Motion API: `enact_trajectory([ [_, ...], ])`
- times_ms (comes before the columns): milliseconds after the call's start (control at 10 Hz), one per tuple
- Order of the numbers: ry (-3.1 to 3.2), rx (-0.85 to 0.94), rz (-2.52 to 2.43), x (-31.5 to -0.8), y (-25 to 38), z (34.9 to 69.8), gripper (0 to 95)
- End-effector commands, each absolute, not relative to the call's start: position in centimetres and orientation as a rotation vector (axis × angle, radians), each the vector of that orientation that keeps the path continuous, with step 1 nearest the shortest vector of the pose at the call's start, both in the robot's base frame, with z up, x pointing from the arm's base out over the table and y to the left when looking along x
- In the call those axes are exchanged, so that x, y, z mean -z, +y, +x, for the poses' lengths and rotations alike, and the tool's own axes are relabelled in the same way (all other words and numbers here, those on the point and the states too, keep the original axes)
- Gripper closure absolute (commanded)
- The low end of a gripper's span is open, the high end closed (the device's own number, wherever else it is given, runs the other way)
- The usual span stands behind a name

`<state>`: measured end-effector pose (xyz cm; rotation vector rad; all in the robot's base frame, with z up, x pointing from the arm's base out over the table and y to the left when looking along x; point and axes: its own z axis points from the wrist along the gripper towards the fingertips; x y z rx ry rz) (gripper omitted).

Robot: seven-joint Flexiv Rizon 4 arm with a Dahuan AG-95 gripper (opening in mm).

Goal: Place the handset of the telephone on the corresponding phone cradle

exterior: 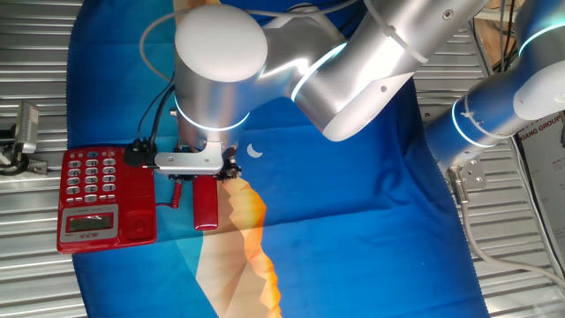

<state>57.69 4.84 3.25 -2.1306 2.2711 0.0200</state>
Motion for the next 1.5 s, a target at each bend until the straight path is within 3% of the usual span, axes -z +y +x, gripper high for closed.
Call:
enact_trajectory([
  [100,2.273,-0.017,-2.129,-3.18,4.84,57.70,19.0],
  [1200,2.281,-0.015,-2.106,-2.58,4.82,57.61,19.0],
  [1300,2.281,-0.015,-2.105,-2.56,4.82,57.60,38.0],
  [1500,2.282,-0.014,-2.104,-2.56,4.82,57.60,38.0],
])
